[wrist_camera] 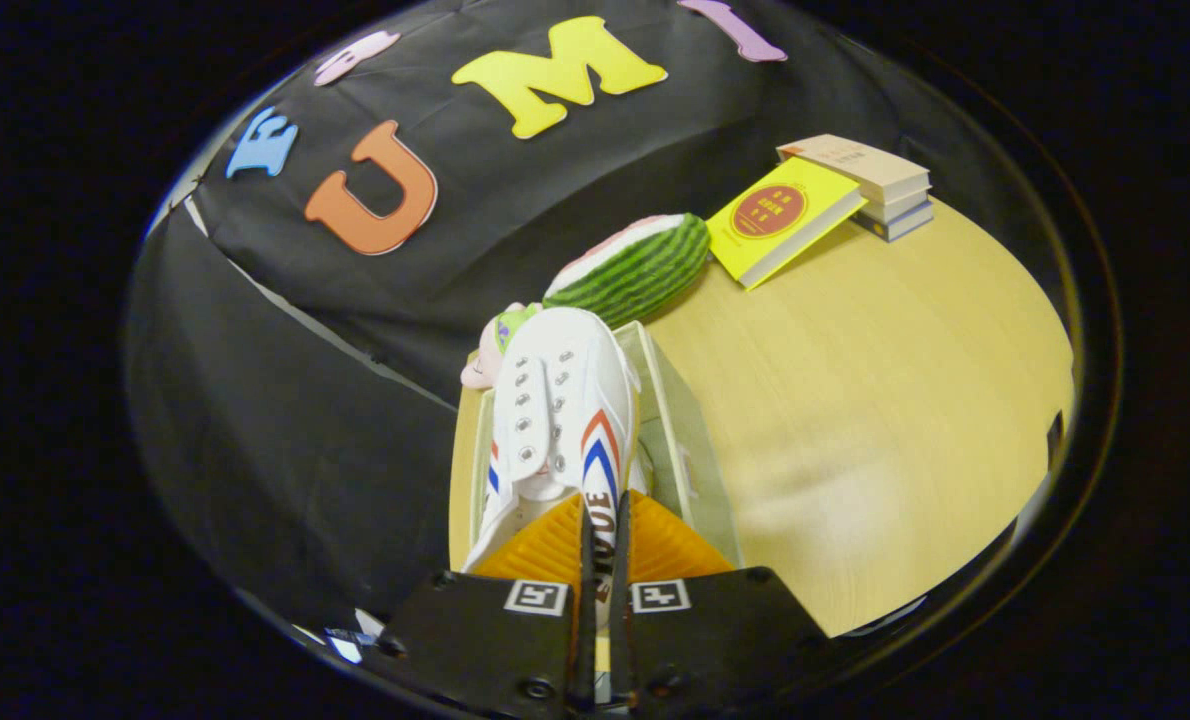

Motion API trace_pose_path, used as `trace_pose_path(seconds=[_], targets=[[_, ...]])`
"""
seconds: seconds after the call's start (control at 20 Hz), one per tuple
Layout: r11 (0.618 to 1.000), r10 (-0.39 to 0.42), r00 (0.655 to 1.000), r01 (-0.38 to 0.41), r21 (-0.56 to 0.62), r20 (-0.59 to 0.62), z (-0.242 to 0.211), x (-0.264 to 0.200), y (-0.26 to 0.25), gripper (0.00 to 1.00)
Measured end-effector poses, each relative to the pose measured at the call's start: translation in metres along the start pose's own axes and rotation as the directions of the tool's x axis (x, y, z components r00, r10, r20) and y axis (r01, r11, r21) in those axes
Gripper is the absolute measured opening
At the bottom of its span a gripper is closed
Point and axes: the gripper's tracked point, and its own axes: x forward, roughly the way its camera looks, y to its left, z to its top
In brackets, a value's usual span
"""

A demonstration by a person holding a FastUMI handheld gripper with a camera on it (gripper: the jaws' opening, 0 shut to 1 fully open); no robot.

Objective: Open the storage box then place both shoes into the box .Put the left shoe in first, then the right shoe, with the right side of both shoes facing outward in a uniform manner.

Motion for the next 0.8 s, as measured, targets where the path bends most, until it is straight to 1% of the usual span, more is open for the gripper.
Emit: trace_pose_path(seconds=[0.05, 0.1, 0.15, 0.2, 0.25, 0.35, 0.4, 0.45, 0.5, 0.6, 0.7, 0.8], targets=[[0.998, 0.050, 0.997, -0.047, -0.035, 0.065, 0.014, -0.010, 0.011, 0.33], [0.992, 0.066, 0.989, -0.051, -0.113, 0.135, 0.027, -0.015, 0.023, 0.56], [0.983, 0.010, 0.979, 0.028, -0.180, 0.205, 0.039, -0.014, 0.017, 0.79], [0.964, -0.051, 0.966, 0.115, -0.242, 0.253, 0.051, -0.035, 0.005, 1.00], [0.940, -0.079, 0.948, 0.174, -0.293, 0.309, 0.060, -0.049, 0.004, 1.00], [0.911, -0.034, 0.923, 0.186, -0.368, 0.383, 0.070, -0.062, 0.027, 1.00], [0.901, -0.029, 0.912, 0.201, -0.384, 0.409, 0.071, -0.074, 0.034, 1.00], [0.897, -0.029, 0.897, 0.218, -0.385, 0.442, 0.073, -0.087, 0.039, 1.00], [0.896, -0.015, 0.885, 0.218, -0.387, 0.465, 0.073, -0.099, 0.045, 1.00], [0.891, 0.036, 0.864, 0.200, -0.407, 0.502, 0.077, -0.114, 0.061, 1.00], [0.892, 0.040, 0.850, 0.206, -0.403, 0.524, 0.074, -0.130, 0.062, 1.00], [0.893, 0.054, 0.820, 0.215, -0.396, 0.569, 0.076, -0.149, 0.064, 1.00]])
